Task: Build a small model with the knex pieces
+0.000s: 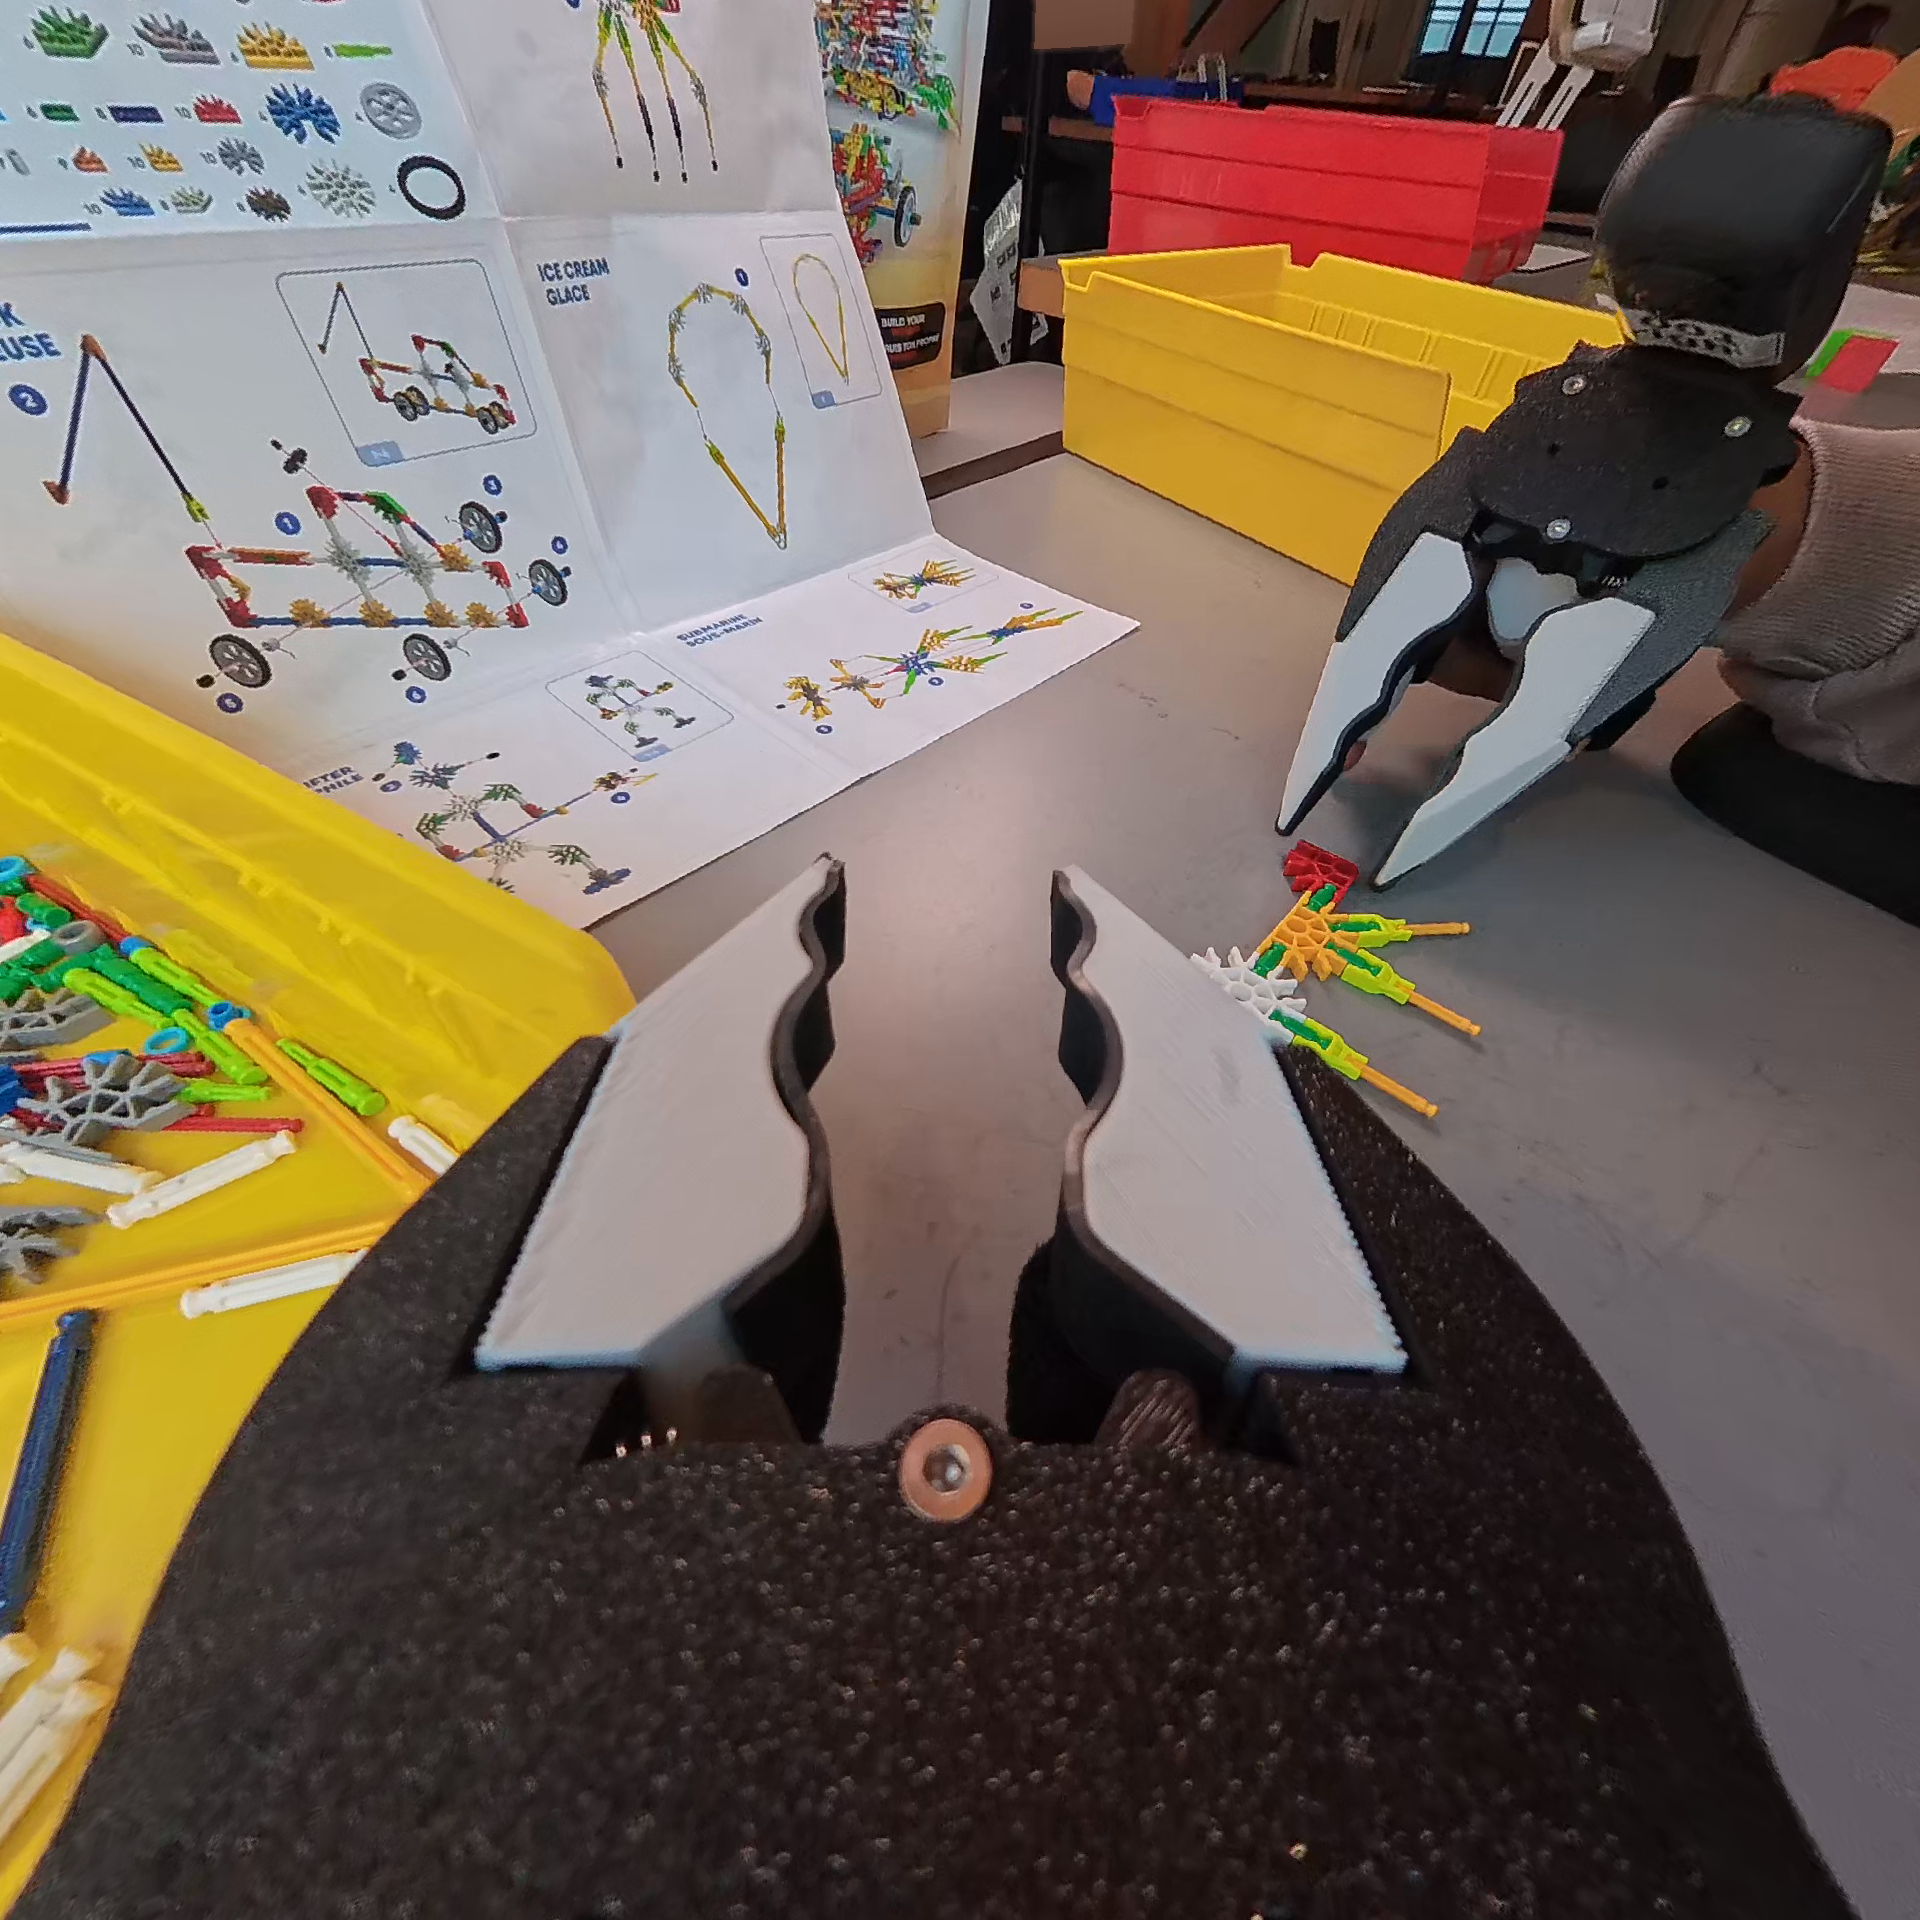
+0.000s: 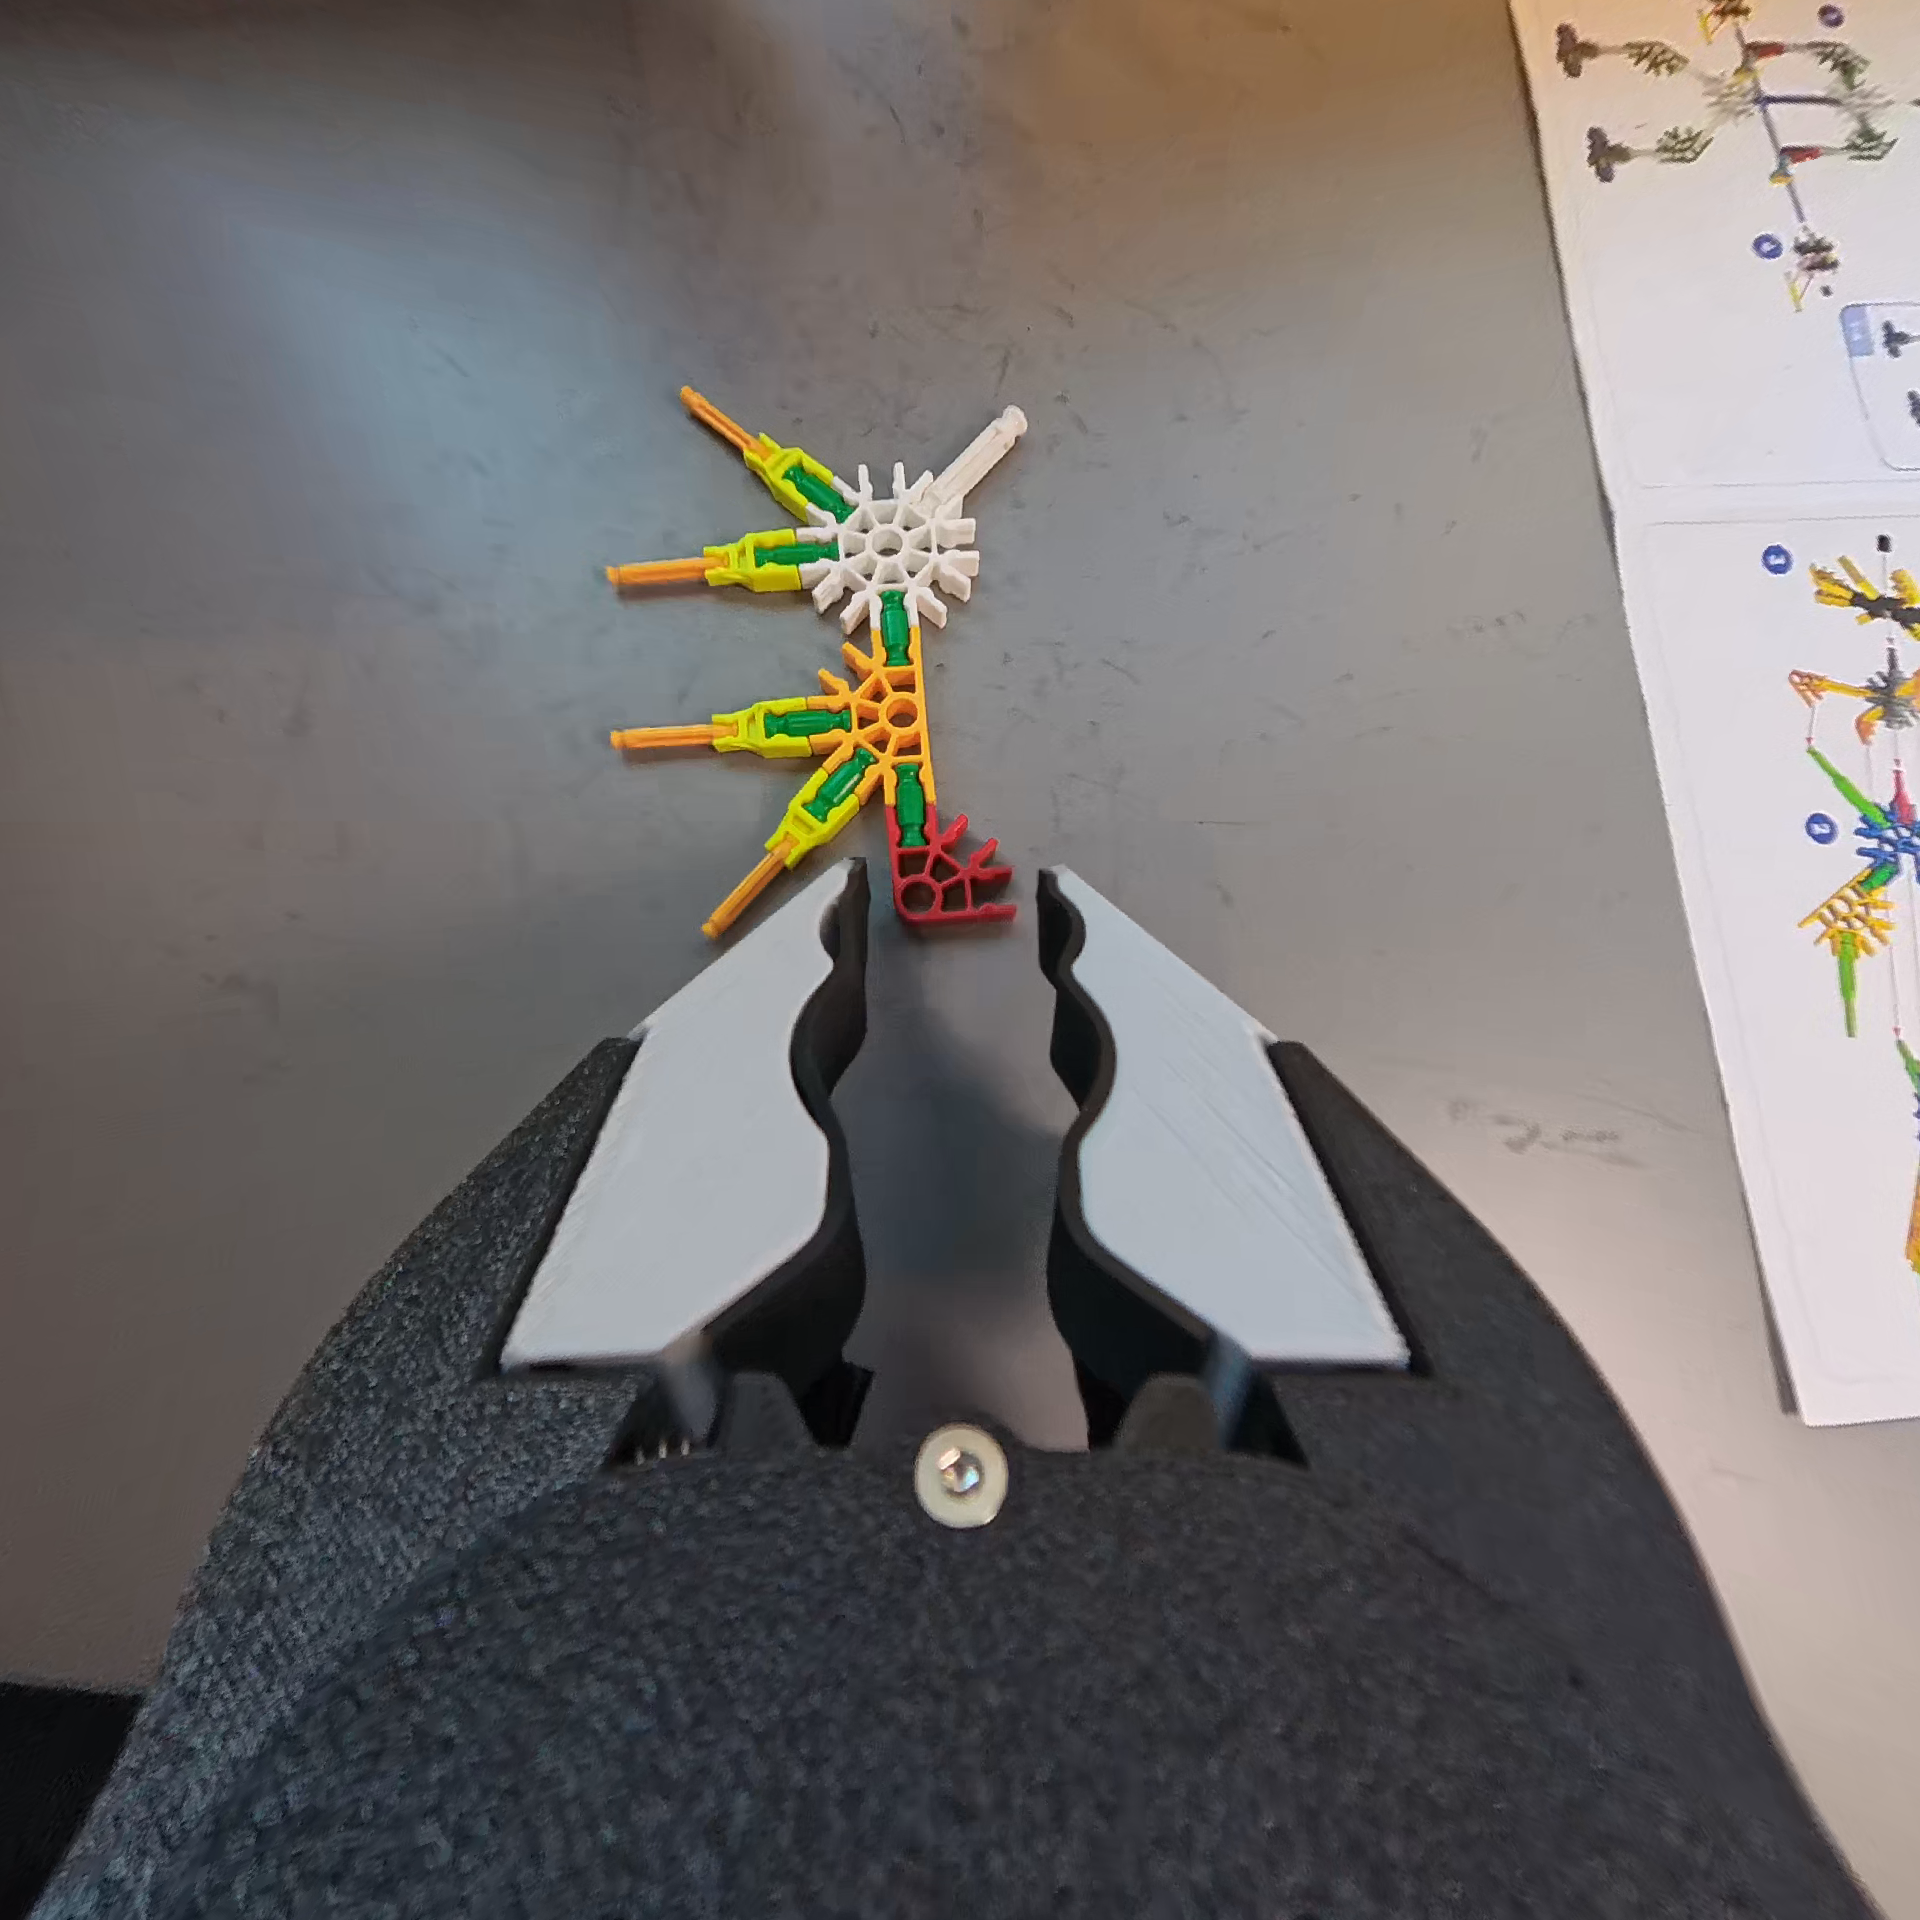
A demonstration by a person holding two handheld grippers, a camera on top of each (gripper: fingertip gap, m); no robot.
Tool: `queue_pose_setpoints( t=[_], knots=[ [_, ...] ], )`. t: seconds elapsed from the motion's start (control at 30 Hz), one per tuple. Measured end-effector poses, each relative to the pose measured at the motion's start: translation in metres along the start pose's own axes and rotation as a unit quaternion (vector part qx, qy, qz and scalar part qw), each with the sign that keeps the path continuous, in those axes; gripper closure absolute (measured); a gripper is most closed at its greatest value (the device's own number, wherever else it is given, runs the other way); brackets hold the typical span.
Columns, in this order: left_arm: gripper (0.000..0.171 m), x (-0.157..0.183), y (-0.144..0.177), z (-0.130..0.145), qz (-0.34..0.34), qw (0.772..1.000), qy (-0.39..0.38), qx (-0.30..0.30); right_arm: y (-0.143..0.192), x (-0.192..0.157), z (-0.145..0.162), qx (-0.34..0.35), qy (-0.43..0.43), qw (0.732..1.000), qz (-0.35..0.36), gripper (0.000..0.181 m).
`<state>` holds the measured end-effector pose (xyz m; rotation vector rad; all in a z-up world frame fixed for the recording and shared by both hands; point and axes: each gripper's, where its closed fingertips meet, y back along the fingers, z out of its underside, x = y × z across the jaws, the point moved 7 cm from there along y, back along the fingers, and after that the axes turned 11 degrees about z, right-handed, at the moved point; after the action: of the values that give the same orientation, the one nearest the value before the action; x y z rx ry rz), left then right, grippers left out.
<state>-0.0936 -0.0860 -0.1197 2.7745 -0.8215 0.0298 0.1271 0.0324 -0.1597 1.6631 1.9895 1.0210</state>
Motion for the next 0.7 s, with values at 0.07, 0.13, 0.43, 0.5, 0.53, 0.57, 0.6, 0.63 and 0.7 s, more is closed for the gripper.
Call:
queue_pose_setpoints(
  t=[0.07, 0.13, 0.43, 0.5, 0.53, 0.57, 0.6, 0.63, 0.7],
  knots=[
    [0.132, 0.0, 0.001, -0.001, -0.003, 1.0, -0.002, 0.002, 0.006, 0.006, -0.006, 0.032, -0.02, 0.999, 0.01, 0.14],
    [0.131, 0.0, 0.002, -0.002, -0.006, 1.0, -0.004, 0.005, 0.012, 0.018, -0.012, 0.075, -0.041, 0.995, 0.047, 0.132],
    [0.123, 0.0, 0.003, -0.003, -0.014, 1.0, -0.009, 0.012, 0.033, 0.063, -0.022, 0.212, -0.126, 0.942, 0.23, 0.111],
    [0.121, 0.0, 0.003, -0.004, -0.013, 1.0, -0.006, 0.016, 0.037, 0.069, -0.021, 0.233, -0.143, 0.927, 0.255, 0.111],
    [0.12, 0.0, 0.003, -0.004, -0.012, 1.0, -0.004, 0.018, 0.039, 0.071, -0.021, 0.245, -0.153, 0.92, 0.265, 0.11],
    [0.118, 0.001, 0.003, -0.004, -0.011, 1.0, -0.004, 0.019, 0.042, 0.074, -0.021, 0.254, -0.163, 0.913, 0.275, 0.11],
    [0.116, 0.001, 0.003, -0.005, -0.011, 1.0, -0.005, 0.021, 0.044, 0.076, -0.02, 0.262, -0.172, 0.906, 0.285, 0.109],
    [0.115, 0.002, 0.004, -0.006, -0.011, 1.0, -0.006, 0.024, 0.046, 0.078, -0.02, 0.27, -0.18, 0.899, 0.294, 0.109],
    [0.112, 0.002, 0.004, -0.006, -0.012, 1.0, -0.007, 0.026, 0.05, 0.081, -0.019, 0.282, -0.191, 0.886, 0.316, 0.109]
  ],
)
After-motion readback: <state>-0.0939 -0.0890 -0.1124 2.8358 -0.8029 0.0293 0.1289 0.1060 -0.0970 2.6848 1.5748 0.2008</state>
